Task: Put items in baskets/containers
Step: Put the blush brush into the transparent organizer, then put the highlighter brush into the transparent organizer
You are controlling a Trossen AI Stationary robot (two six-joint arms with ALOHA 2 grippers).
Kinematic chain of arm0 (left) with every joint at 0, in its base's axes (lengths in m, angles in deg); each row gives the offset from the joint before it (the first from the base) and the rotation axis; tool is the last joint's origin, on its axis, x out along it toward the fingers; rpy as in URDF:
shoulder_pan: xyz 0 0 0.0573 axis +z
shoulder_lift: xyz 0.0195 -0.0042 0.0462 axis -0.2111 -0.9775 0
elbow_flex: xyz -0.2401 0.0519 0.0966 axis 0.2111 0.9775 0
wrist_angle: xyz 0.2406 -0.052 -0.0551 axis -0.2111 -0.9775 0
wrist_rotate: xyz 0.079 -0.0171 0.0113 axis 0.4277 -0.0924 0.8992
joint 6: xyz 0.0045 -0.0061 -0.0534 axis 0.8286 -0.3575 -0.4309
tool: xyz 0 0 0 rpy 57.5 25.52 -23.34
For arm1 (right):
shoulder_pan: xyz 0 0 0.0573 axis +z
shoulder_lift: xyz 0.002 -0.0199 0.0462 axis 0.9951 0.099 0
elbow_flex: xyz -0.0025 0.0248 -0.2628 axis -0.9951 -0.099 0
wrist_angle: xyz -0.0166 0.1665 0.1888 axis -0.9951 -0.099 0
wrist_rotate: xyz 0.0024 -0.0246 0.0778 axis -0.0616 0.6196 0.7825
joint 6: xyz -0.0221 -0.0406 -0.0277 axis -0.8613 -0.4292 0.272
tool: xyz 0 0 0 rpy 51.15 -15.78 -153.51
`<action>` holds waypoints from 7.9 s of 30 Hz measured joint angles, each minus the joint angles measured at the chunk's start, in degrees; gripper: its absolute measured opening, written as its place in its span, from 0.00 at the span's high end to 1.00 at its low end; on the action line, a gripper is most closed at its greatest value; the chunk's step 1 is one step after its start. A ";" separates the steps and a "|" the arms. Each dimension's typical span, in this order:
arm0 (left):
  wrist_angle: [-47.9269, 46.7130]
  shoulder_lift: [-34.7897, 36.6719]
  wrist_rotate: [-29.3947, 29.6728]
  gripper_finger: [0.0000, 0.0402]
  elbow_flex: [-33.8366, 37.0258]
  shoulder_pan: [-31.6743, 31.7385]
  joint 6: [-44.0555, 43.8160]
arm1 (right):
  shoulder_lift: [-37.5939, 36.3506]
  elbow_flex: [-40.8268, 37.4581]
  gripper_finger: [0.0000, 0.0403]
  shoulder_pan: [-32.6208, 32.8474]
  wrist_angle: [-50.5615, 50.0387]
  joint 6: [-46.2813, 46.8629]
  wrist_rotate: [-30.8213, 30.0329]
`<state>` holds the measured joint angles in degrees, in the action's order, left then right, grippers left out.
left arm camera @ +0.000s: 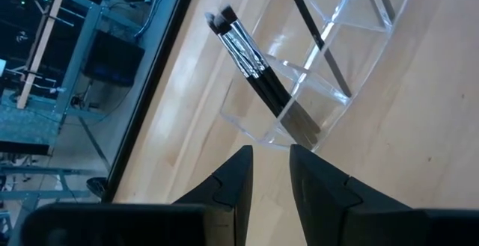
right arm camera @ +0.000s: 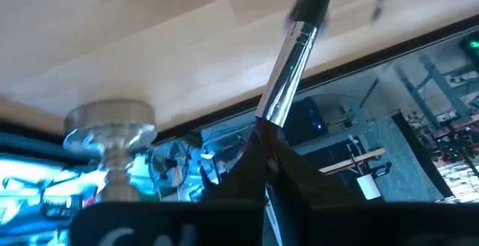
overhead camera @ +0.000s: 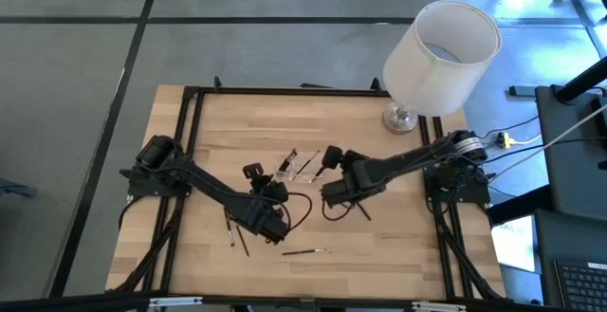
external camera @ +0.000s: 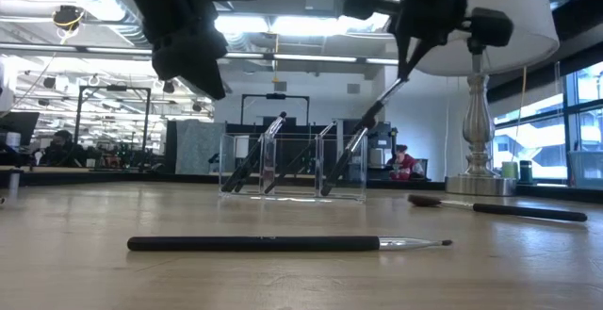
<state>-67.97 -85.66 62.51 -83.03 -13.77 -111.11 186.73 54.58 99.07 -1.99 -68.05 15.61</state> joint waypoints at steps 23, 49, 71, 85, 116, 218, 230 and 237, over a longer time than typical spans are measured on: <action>0.02 0.00 -0.73 0.79 0.00 0.07 -1.66 | -2.86 0.00 0.65 -0.18 5.70 40.88 -6.23; -0.20 0.00 -3.74 0.80 0.00 -1.77 -1.51 | -14.17 -28.68 0.65 13.81 40.59 105.61 18.44; 0.28 0.00 -3.87 0.81 -0.01 2.60 -0.71 | -14.12 -35.65 0.65 14.41 62.31 95.35 41.22; 2.91 -0.90 -7.56 0.91 -0.02 3.16 6.17 | -14.09 -35.64 0.78 13.41 67.43 95.75 11.69; 3.64 -9.16 -8.31 0.99 -0.02 5.02 8.54 | -15.79 -35.63 0.59 14.83 23.92 124.92 22.51; 10.62 -0.44 -11.40 0.99 11.33 2.07 10.08 | -5.84 -35.63 0.98 3.81 97.24 88.41 -41.54; 12.94 -0.46 -8.51 0.97 11.33 2.10 10.01 | -1.74 -35.63 0.98 -1.26 101.74 93.24 -40.15; 12.96 -0.46 -8.47 0.97 11.33 2.10 10.01 | 0.72 -35.63 0.98 -1.47 104.58 93.00 -39.26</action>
<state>-55.01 -86.12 54.04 -71.71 -11.67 -101.09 187.45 18.95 97.60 102.59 24.95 -23.65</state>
